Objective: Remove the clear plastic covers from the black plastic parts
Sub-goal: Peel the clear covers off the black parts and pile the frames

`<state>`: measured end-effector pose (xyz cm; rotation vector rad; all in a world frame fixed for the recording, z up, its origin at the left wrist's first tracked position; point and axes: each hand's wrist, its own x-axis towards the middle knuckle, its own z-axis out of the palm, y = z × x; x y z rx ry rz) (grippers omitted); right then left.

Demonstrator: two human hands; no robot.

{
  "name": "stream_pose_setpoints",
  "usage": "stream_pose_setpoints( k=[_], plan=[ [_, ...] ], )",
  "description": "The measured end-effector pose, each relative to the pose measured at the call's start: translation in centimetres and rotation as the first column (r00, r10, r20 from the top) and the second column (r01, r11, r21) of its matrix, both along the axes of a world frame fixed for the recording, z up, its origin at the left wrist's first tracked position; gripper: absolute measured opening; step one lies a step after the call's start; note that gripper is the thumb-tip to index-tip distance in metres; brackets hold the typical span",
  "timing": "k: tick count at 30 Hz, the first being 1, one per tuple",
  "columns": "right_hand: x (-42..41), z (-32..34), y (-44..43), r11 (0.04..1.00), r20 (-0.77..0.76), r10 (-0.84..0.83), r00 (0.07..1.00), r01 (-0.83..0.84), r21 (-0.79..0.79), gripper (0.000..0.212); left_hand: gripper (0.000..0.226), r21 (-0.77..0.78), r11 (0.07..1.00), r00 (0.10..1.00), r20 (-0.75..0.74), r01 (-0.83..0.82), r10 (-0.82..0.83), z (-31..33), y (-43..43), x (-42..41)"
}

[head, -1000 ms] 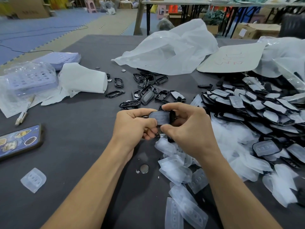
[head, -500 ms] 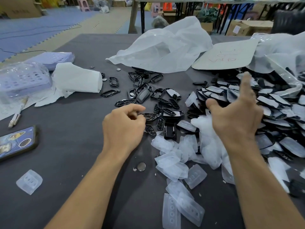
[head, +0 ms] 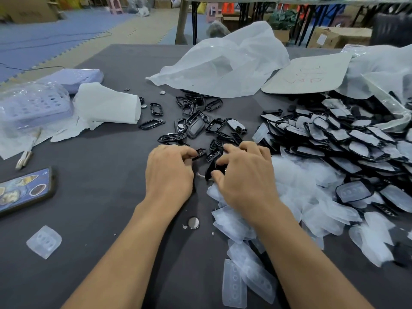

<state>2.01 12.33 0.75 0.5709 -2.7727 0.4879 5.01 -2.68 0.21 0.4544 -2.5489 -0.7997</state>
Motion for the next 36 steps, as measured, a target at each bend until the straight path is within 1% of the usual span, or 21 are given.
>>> stream_pose_setpoints(
  k=[2,4,7,8,9,10,11,12,13,15,17,18,19,20,21,23,25,27,29,33,36],
  plan=[
    [0.1,-0.1,-0.3,1.0,-0.025,-0.013,1.0,0.013,0.009,0.009,0.028,0.088,0.994,0.997,-0.033,-0.062,0.065,0.1,-0.1,0.1],
    [0.1,-0.3,-0.5,1.0,-0.045,-0.03,0.999,0.03,-0.004,0.012,0.026,0.148,0.985,0.994,-0.055,-0.085,0.094,0.2,-0.2,0.2],
    [0.1,-0.1,-0.3,0.992,-0.077,-0.061,0.995,0.052,-0.116,0.018,0.017,0.196,0.978,0.997,-0.001,-0.072,0.073,0.1,-0.4,0.1],
    [0.1,0.1,-0.2,0.987,-0.079,-0.073,0.994,0.061,-0.148,0.016,0.013,0.216,0.974,0.998,0.02,-0.07,0.067,0.2,-0.4,0.1],
    [0.2,0.2,-0.1,0.987,-0.075,-0.08,0.994,0.068,-0.144,0.012,0.008,0.232,0.97,0.998,0.015,-0.065,0.063,0.2,-0.5,0.0],
    [0.2,0.3,-0.1,0.992,-0.054,-0.084,0.995,0.079,-0.102,0.014,0.004,0.229,0.972,0.998,-0.008,-0.051,0.055,0.1,-0.8,0.0],
    [0.2,0.3,-0.1,0.996,-0.014,-0.082,0.997,0.082,-0.032,0.024,0.011,0.194,0.98,0.999,-0.027,-0.036,0.042,0.0,-1.0,0.0],
    [0.1,0.2,-0.1,0.997,0.029,-0.077,0.997,0.076,0.032,0.03,0.022,0.132,0.991,1.0,-0.006,-0.02,0.021,-0.2,-1.2,0.0],
    [0.1,0.2,-0.2,0.996,0.047,-0.068,0.997,0.065,0.062,0.032,0.029,0.069,0.998,0.999,0.036,-0.009,0.006,-0.4,-1.4,-0.1],
    [0.1,0.2,-0.3,0.997,0.032,-0.042,0.999,0.04,0.073,0.024,0.026,-0.004,1.0,0.996,0.085,-0.012,0.012,-0.4,-1.4,-0.2],
    [0.0,0.0,-0.5,0.999,-0.026,-0.02,0.999,0.021,0.027,0.016,0.013,-0.001,0.999,0.998,0.046,-0.053,0.053,-0.4,-1.2,-0.2],
    [0.1,-0.1,-0.4,0.999,-0.052,-0.018,0.998,0.016,-0.038,0.015,0.007,0.026,0.996,0.997,0.011,-0.082,0.082,-0.3,-1.1,0.0],
    [0.2,-0.1,-0.4,0.989,-0.059,-0.027,0.998,0.018,-0.144,0.013,0.004,0.079,0.991,0.994,-0.016,-0.11,0.112,-0.2,-1.0,0.0],
    [0.4,0.0,-0.2,0.957,-0.031,-0.037,0.999,0.027,-0.288,0.01,0.006,0.149,0.98,0.99,-0.032,-0.132,0.138,0.0,-1.0,0.2],
    [0.5,0.2,-0.1,0.893,0.038,-0.036,0.999,0.049,-0.447,0.007,0.008,0.225,0.965,0.988,-0.046,-0.134,0.148,0.1,-1.0,0.2],
    [0.6,0.7,0.2,0.691,0.206,0.046,0.977,0.118,-0.713,0.005,0.017,0.387,0.919,0.988,-0.09,-0.08,0.124,0.4,-0.7,0.4],
    [0.8,1.5,0.3,0.506,0.293,0.16,0.943,0.176,-0.844,0.013,0.026,0.539,0.842,0.986,-0.133,-0.01,0.097,0.6,-0.4,0.5],
    [0.9,2.3,0.4,0.351,0.345,0.282,0.895,0.238,-0.906,0.021,0.026,0.622,0.782,0.982,-0.17,0.046,0.078,0.7,-0.2,0.3],
    [0.9,2.8,0.5,0.253,0.375,0.36,0.854,0.297,-0.921,0.026,0.024,0.688,0.718,0.977,-0.206,0.109,0.049,1.0,-0.2,0.2],
    [0.9,3.2,0.5,0.153,0.403,0.443,0.801,0.375,-0.914,0.025,0.036,0.8,0.557,0.968,-0.25,0.223,-0.029,1.3,-0.2,0.1],
    [0.8,3.2,0.5,0.148,0.414,0.452,0.79,0.391,-0.908,0.023,0.037,0.818,0.515,0.963,-0.263,0.255,-0.06,1.3,-0.2,0.1]
  ],
)
